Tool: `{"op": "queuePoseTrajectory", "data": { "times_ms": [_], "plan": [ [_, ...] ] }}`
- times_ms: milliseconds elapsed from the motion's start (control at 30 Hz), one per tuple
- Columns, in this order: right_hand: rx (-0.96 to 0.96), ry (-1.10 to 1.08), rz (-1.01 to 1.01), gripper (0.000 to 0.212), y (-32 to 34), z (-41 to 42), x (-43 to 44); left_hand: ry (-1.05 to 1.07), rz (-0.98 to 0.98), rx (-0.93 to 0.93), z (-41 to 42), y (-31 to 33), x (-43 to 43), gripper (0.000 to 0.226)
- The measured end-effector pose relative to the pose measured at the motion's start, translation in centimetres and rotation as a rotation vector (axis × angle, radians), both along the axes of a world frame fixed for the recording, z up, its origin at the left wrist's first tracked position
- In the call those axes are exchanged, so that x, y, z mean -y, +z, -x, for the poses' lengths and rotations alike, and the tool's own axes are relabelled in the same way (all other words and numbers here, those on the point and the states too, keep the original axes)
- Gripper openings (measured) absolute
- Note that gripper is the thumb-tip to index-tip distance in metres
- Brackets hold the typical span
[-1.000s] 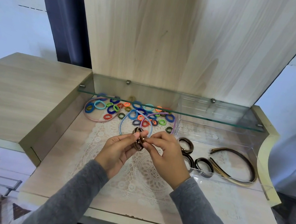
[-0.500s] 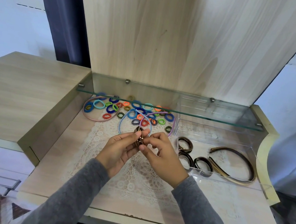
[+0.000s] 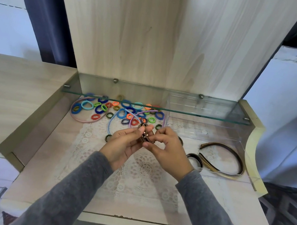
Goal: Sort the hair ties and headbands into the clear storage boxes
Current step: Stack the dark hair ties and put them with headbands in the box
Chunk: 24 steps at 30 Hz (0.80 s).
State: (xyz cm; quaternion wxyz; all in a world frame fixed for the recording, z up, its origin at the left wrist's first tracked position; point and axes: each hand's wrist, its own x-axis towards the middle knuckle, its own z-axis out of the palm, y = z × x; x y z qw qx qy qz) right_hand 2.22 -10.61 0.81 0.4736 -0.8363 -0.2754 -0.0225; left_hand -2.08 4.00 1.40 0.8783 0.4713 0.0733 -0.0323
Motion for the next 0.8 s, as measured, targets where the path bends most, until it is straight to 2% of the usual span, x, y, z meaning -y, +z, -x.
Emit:
{"op": "queuePoseTrajectory", "data": {
  "times_ms": [167, 267, 433, 600, 800],
  "plan": [
    [0.245, -0.104, 0.169, 0.012, 0.6, -2.0, 3.3, -0.13, 0.079, -0.101, -2.2, 1.0, 1.5, 0.022],
    [0.397, -0.153, 0.261, 0.014, 1.4, -2.8, 5.9, -0.215, -0.005, -0.191, -3.9, 1.9, 2.7, 0.016],
    [0.544, -0.197, 0.515, 0.015, 1.9, -3.4, 9.0, -0.295, -0.371, -0.267, -6.9, 2.5, 5.9, 0.006],
    [0.628, -0.262, 0.703, 0.017, 1.6, -3.3, 10.7, -0.374, -0.856, -0.343, -10.7, 1.8, 8.5, 0.013],
    [0.608, -0.265, 0.809, 0.017, 0.9, -3.3, 11.3, -0.444, -1.412, -0.218, -12.9, 1.9, 10.6, 0.026]
  ]
}}
